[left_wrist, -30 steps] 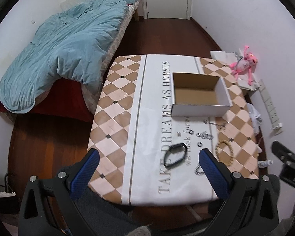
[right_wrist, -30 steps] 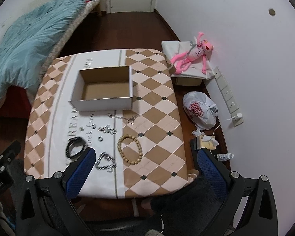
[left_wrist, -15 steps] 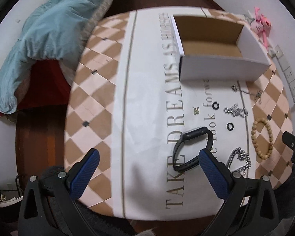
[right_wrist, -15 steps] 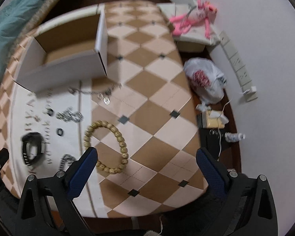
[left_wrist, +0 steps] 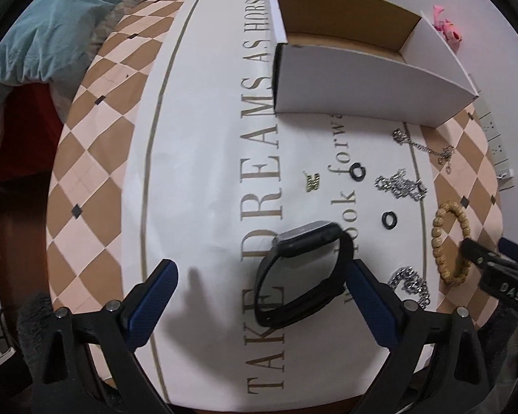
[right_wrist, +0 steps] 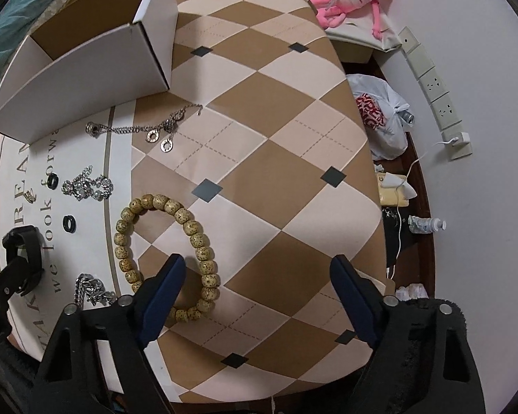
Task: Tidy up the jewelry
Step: 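Grasp the black smartwatch with the left tool while the right tool grasps the wooden bead bracelet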
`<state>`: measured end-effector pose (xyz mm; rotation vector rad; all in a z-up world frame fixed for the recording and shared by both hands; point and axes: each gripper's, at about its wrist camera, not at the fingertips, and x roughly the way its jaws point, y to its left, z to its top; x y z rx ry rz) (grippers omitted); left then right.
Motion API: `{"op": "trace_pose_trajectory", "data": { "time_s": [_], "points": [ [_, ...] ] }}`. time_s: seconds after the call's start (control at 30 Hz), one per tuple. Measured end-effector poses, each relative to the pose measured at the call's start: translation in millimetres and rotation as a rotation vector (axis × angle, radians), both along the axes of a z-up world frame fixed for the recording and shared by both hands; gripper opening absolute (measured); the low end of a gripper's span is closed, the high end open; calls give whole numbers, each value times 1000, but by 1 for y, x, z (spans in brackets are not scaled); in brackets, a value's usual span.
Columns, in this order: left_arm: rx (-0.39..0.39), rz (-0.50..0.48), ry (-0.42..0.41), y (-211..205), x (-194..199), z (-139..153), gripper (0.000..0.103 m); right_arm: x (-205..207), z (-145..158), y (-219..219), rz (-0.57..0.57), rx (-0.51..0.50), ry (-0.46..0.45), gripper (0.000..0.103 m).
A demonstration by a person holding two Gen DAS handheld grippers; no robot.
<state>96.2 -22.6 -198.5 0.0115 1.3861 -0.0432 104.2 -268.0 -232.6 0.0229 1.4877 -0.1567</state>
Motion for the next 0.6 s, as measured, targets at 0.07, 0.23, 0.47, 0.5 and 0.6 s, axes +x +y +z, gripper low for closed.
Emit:
{"op": "trace_pose_trajectory", "data": {
  "time_s": [0.07,0.23,0.47,0.5,0.6],
  "points": [
    [-12,-5,-5,0,3,1,83,0,0,1,0,10,-6,80],
    [-30,3,18,0,4,-6,35,-1,3,8,17,38,-19,64],
    [-66,12,-8,5,1,-5,5,-5,10,27,46,72,-67,9],
    [-65,11,-14,4,0,-4,5,-5,10,28,37,87,-77,9],
    [-62,4,-31,13,1,0,4,-7,13,29,24,115,-112,9]
  ]
}}
